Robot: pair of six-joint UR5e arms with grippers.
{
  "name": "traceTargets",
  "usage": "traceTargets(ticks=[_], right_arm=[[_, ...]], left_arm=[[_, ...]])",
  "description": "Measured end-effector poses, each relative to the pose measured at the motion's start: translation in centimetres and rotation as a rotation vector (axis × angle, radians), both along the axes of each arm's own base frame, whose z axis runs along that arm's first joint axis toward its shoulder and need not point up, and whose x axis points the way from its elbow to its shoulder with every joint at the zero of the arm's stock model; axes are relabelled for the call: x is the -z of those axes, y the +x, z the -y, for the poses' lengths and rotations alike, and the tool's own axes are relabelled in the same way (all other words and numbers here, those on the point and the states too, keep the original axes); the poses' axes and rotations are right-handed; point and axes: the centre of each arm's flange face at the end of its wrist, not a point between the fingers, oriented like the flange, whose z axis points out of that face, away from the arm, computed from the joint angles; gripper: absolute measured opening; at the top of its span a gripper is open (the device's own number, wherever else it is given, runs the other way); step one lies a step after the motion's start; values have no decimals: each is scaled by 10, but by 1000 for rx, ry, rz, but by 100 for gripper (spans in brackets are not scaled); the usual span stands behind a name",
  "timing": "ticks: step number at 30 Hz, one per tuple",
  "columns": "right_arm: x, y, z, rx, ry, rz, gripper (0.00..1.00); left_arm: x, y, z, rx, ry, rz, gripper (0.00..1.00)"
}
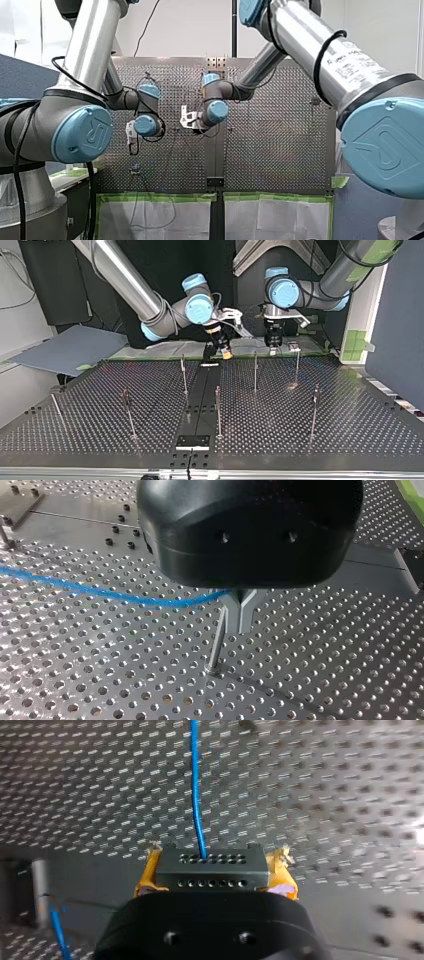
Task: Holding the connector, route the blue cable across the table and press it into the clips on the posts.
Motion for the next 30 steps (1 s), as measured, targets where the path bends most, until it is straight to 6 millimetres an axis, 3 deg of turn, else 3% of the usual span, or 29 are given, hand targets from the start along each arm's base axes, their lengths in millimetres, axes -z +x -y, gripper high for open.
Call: traceTargets(ticks=[11,20,30], right_arm=[[36,-27,7,29,47,-32,0],[23,-30,28,41,30,-9,0],[5,-22,42,4,12,36,0]], left_arm=[[2,8,0,29,-25,27,0],[23,18,-5,5,-26,-1,0],[21,29,-10,-5,-34,14,0]])
